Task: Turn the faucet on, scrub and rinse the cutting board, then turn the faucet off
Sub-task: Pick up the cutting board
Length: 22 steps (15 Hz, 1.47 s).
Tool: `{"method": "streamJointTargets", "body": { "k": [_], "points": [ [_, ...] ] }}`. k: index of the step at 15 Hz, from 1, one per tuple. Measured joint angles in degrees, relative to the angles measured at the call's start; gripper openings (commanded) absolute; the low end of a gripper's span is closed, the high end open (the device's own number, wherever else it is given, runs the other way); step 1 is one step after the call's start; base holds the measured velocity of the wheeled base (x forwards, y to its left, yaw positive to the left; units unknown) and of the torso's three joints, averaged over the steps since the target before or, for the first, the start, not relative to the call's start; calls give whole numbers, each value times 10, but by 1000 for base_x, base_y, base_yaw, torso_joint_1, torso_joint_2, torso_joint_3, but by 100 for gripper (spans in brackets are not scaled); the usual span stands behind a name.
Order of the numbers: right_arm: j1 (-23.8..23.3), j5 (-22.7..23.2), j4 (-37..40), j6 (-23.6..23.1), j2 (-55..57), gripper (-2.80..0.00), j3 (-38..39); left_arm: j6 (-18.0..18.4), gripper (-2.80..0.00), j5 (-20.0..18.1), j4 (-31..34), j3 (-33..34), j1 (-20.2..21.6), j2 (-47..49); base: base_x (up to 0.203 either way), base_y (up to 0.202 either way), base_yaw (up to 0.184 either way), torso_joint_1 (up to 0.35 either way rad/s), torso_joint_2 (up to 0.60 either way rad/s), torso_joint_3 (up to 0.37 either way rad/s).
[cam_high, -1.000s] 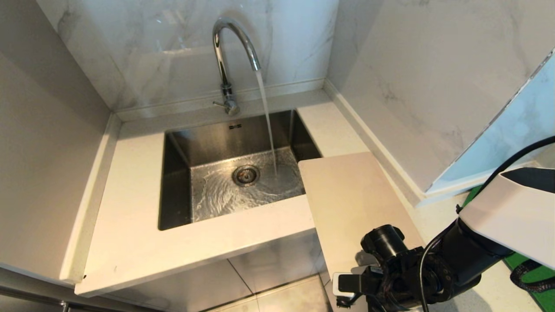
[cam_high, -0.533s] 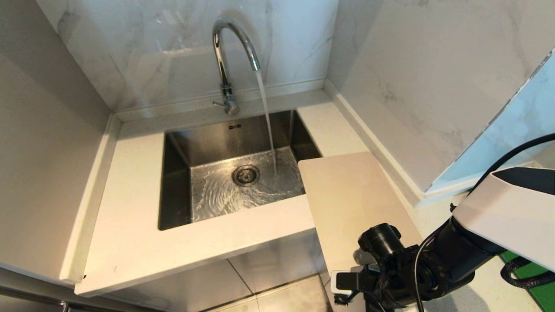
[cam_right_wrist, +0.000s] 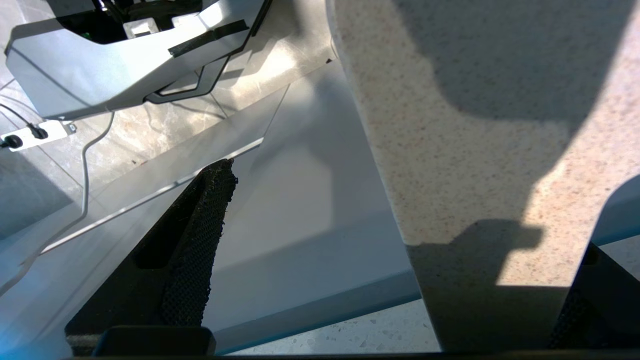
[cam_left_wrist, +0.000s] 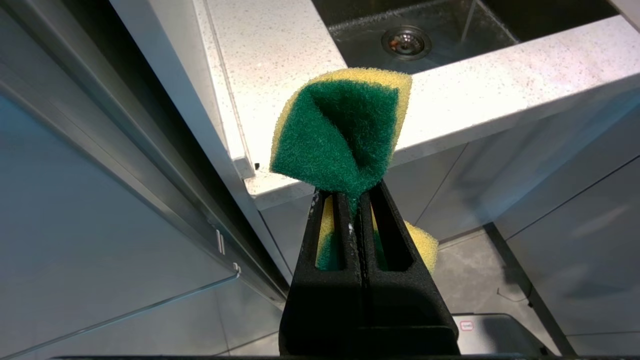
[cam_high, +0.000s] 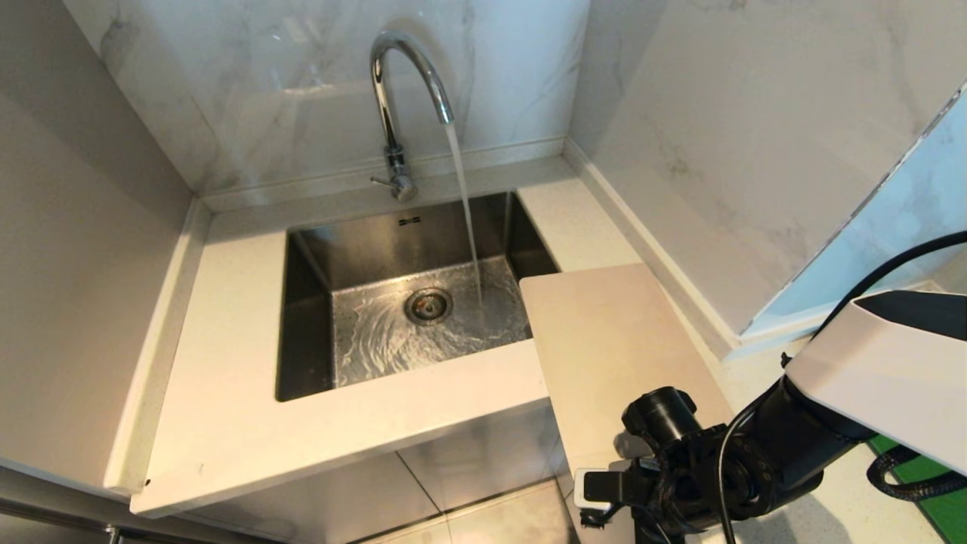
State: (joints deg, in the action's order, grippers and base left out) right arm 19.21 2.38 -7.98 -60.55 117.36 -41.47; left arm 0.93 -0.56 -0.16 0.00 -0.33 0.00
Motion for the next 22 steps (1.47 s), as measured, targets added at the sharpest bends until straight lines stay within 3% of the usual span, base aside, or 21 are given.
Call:
{"method": "streamJointTargets", "body": {
  "k": [5,6,22],
  "points": [
    [0,4,-1,1,1,-10,0,0,-280,0,0,0,0,0,0,0,0,0,0,0],
    [0,5,-1,1,1,-280,0,0,-280,0,0,0,0,0,0,0,0,0,0,0],
    [0,1,-3,-2,1,-280,-3,0,-280,1,0,0,0,0,0,0,0,0,0,0]
  ]
}}
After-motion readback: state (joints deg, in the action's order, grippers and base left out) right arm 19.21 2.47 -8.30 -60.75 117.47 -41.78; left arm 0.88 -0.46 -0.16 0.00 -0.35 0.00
